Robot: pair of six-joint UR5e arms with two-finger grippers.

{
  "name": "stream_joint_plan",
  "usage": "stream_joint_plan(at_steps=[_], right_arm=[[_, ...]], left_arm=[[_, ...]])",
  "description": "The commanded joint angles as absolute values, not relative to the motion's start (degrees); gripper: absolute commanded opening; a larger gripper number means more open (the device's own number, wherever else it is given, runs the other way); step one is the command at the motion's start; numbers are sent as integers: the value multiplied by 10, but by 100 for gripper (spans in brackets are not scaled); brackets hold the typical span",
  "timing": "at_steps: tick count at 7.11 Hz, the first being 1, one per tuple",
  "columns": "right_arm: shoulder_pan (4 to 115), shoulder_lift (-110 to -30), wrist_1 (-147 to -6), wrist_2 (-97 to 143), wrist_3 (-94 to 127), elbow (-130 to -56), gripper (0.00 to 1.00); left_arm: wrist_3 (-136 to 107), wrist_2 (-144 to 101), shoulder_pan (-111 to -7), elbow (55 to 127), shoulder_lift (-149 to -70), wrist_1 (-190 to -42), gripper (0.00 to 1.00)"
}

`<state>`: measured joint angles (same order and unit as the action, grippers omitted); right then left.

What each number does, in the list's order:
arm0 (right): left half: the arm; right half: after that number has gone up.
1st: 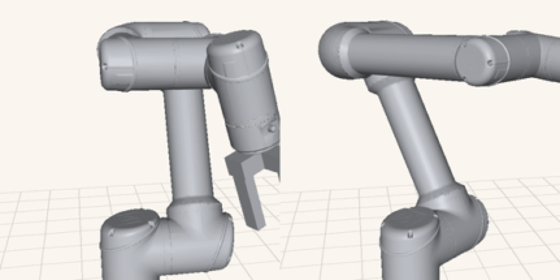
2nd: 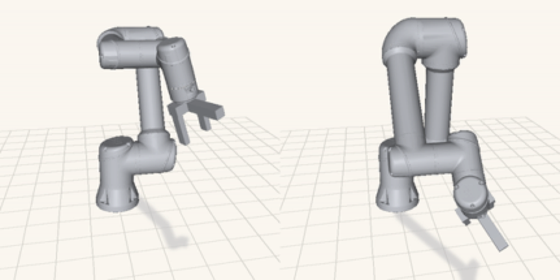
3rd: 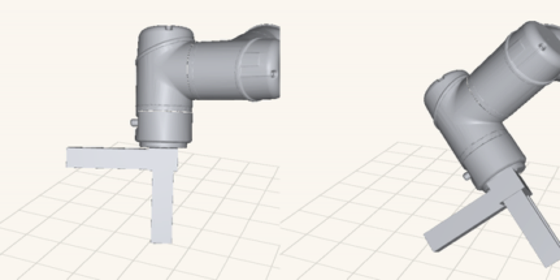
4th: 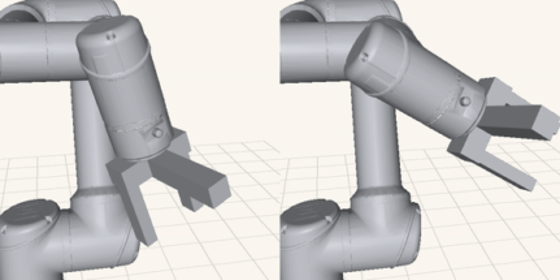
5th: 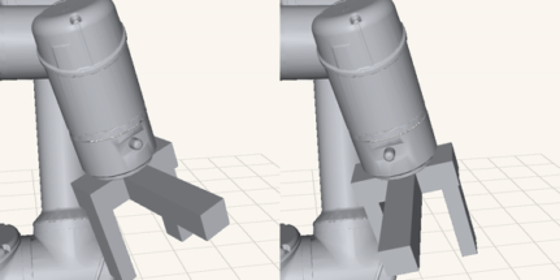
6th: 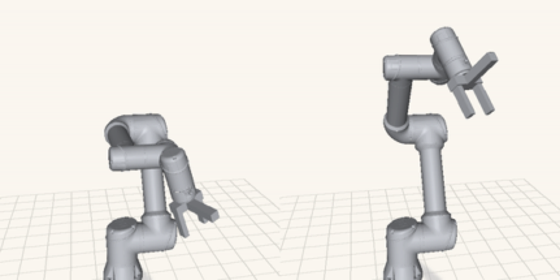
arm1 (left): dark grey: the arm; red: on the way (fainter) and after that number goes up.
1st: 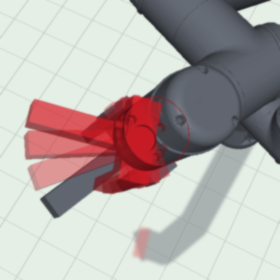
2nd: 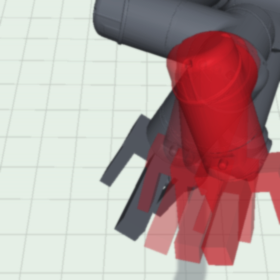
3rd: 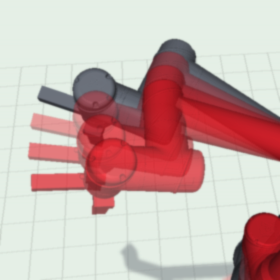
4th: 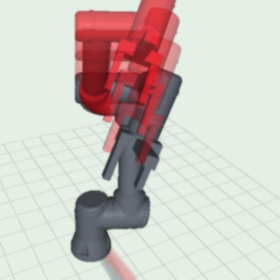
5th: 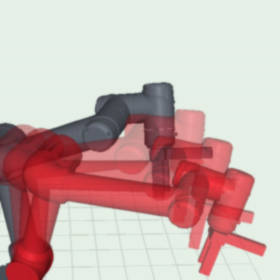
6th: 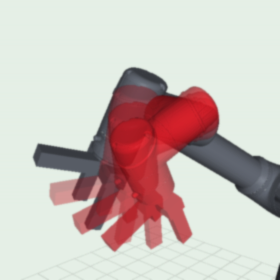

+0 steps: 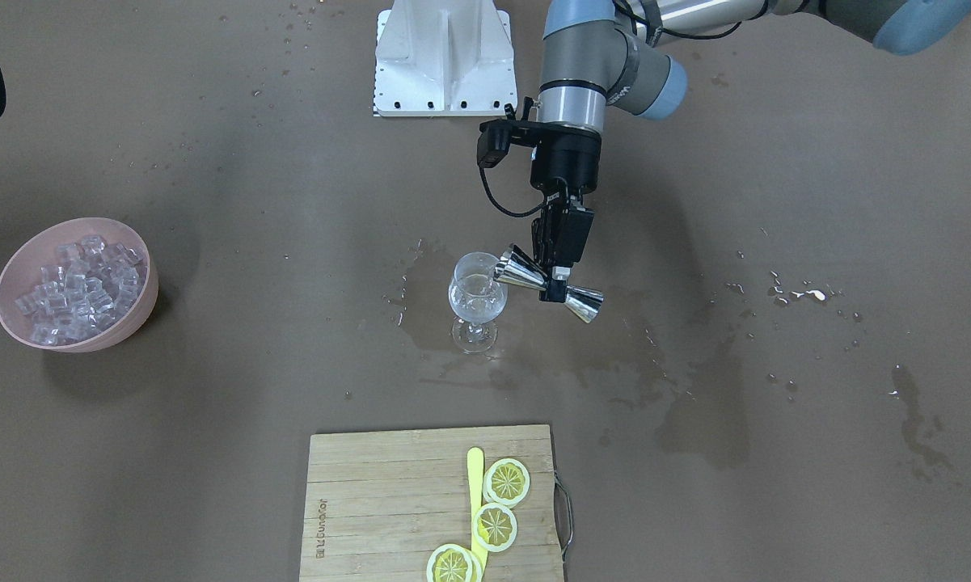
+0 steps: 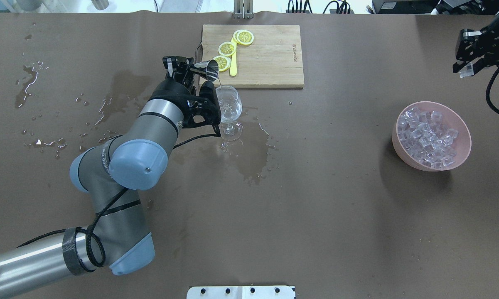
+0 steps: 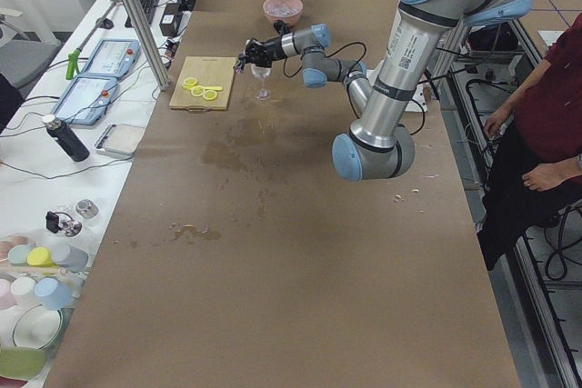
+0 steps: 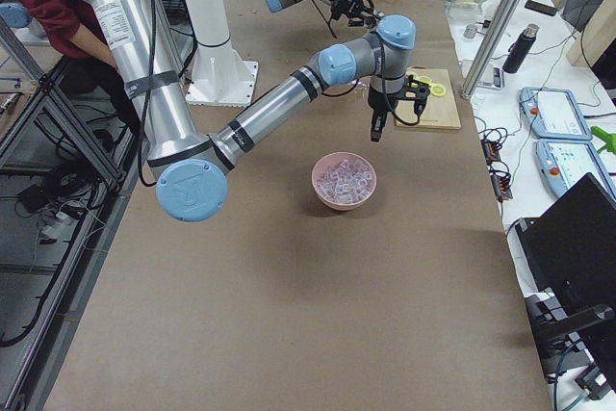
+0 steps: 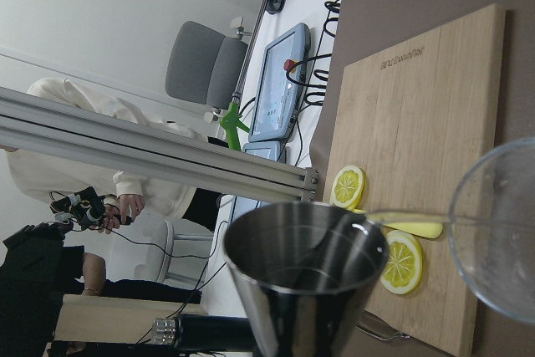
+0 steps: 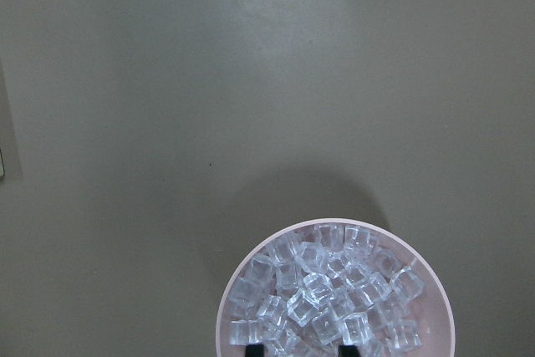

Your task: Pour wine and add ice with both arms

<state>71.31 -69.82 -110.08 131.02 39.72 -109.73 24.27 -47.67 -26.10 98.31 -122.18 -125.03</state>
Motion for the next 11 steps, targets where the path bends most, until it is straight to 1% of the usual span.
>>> stream_joint_plan(at_steps=[1,5,8,11], right_arm=[[705,-684,-1104,1310,410,-1097,22],[693,-671,-1103,1310,410,-1098,22],[665,-630,-1108,1307,410,-1089,23],[659,-587,-1109,1307,410,-1055,23]], left_arm=[[280,-447,-255,983,-1223,-1246,0],[350,-425,-243,981,-1225,-1245,0],[434,-405,-239,980,-1241,-1245,0],[461,-403,-233,980,-1242,-1245,0]])
